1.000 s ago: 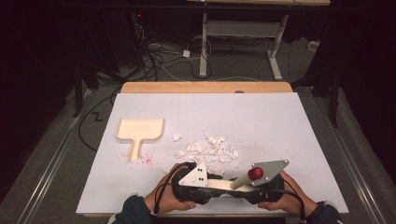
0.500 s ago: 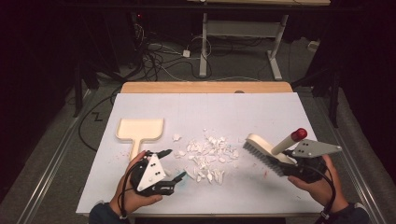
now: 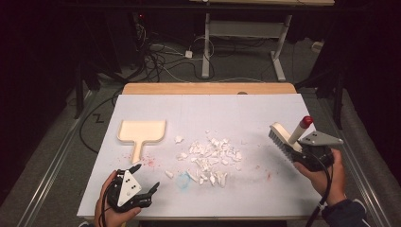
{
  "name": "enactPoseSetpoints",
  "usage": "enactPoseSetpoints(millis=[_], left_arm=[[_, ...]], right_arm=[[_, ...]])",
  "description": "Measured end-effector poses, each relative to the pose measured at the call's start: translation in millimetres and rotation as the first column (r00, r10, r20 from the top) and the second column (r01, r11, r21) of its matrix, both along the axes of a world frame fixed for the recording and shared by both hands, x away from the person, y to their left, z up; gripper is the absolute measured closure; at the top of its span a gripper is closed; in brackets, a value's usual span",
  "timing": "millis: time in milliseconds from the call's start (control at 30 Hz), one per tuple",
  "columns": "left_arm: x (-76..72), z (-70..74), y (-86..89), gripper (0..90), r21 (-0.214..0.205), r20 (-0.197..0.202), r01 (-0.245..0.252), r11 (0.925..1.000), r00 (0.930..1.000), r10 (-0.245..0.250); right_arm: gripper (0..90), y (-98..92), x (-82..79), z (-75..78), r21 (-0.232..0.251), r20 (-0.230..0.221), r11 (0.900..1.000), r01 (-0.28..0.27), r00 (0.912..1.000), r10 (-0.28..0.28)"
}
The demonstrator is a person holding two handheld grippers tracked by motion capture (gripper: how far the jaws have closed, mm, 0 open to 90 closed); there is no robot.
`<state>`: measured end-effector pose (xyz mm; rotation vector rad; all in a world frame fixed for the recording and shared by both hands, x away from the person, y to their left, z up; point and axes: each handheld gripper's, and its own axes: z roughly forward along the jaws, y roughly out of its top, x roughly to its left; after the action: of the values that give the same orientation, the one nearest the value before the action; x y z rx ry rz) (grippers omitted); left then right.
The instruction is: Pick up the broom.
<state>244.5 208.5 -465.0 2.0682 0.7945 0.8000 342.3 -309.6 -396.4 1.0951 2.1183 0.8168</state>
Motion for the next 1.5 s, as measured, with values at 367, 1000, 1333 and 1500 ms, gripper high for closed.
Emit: enactPoseSetpoints(millis=[367,1000,1333,1500], left_arm=[[9.9,-3.0,5.7,18.3,-0.012,-0.011,-0.018,0.9998,0.9998,0.018],[11.3,-7.0,1.5,18.3,0.016,-0.039,0.0,0.9999,0.9992,0.001],[12.7,-8.0,1.9,18.8,0.02,-0.049,0.003,0.9998,0.9988,-0.002],[11.7,-7.8,1.4,18.7,0.025,-0.047,0.005,0.9997,0.9989,-0.003]], right_arm=[[67.7,31.4,44.8,-23.7,-0.075,-0.028,0.9958,0.052,0.9981,-0.054],[67.6,47.2,46.6,-30.2,-0.066,-0.032,0.9976,0.022,0.9992,-0.024],[67.6,46.4,46.6,-30.5,-0.055,-0.023,0.9981,0.03,0.9992,-0.031],[67.7,48.4,47.5,-30.4,-0.058,-0.002,0.9978,0.032,0.9995,-0.032]])
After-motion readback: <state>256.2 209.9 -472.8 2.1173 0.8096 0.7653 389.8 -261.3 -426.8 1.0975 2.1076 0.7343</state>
